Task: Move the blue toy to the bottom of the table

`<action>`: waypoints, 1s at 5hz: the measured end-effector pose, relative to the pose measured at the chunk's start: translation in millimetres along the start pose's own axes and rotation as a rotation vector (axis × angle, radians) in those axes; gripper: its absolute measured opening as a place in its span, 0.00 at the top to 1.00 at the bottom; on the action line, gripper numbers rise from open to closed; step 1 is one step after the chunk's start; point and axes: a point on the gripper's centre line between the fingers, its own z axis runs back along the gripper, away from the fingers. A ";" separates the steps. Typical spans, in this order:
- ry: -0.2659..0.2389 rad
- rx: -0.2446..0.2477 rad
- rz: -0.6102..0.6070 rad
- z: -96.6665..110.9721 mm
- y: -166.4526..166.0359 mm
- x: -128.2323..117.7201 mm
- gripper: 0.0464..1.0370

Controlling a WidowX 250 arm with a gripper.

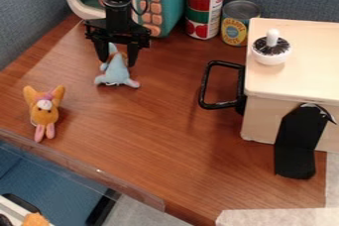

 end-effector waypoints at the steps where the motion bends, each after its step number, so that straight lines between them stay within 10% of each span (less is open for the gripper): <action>1: 0.050 0.012 -0.002 0.5 -4.2 -8.7 0.69; 3: 0.041 0.006 0.002 19.4 -10.2 -28.5 0.94; 5: 0.011 -0.026 -0.068 59.1 -48.0 -53.2 0.96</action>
